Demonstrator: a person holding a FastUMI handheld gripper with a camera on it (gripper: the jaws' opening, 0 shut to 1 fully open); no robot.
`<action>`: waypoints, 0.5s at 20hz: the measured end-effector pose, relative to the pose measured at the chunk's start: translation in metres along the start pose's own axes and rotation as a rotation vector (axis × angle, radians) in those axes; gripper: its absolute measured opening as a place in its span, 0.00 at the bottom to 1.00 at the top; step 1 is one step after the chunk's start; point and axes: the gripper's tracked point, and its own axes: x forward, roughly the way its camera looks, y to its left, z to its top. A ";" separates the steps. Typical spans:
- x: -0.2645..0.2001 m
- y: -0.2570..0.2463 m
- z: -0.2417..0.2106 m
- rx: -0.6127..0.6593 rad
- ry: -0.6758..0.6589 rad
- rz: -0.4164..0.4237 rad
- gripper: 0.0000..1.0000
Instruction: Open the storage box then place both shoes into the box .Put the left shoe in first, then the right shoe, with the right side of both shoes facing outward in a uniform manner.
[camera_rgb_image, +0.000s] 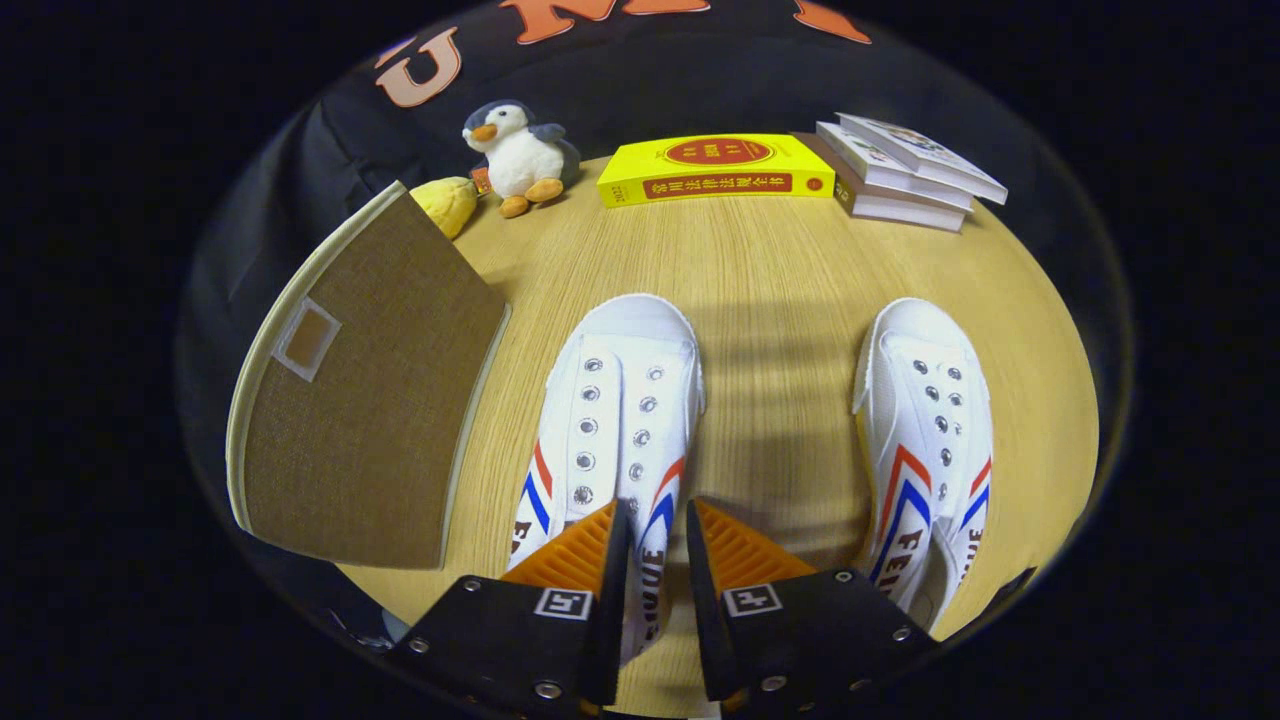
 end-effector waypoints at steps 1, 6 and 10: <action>0.001 0.002 -0.001 0.020 0.031 0.027 0.27; 0.000 0.001 0.000 0.085 0.024 0.091 0.15; -0.003 0.002 0.003 0.128 -0.019 0.133 0.00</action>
